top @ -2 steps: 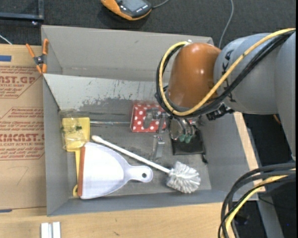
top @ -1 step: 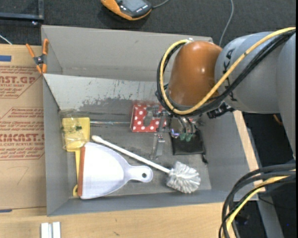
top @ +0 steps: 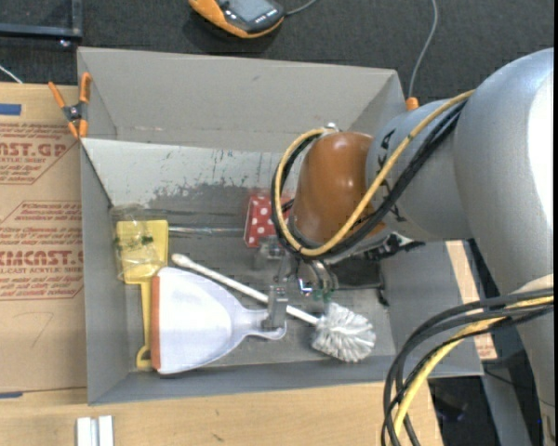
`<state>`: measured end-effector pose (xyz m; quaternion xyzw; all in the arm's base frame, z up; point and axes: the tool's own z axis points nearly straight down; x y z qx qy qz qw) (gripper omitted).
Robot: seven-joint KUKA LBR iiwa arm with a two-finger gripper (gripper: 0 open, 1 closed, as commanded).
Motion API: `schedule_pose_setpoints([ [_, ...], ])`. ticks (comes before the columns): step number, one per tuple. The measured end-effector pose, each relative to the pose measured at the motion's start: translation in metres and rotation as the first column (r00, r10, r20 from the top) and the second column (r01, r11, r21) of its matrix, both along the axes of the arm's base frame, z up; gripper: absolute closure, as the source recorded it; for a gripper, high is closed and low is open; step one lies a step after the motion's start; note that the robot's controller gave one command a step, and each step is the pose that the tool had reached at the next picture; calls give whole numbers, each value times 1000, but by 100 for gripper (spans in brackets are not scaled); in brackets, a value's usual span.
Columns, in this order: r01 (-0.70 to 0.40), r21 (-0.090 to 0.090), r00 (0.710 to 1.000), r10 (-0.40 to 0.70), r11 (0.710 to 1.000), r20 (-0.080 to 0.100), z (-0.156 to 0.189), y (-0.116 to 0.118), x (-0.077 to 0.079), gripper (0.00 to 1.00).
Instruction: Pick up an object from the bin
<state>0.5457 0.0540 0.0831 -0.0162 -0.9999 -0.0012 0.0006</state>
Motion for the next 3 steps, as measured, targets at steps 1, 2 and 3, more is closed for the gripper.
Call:
schedule_pose_setpoints([
  [1, 46, 0, 999, -46, 999, 4, 36, 20, 12, 100],
  [2, 46, 0, 999, -46, 999, 4, 36, 20, 12, 100],
  [3, 10, 2, 1000, -10, 1000, 14, -12, 22, -20, 100],
])
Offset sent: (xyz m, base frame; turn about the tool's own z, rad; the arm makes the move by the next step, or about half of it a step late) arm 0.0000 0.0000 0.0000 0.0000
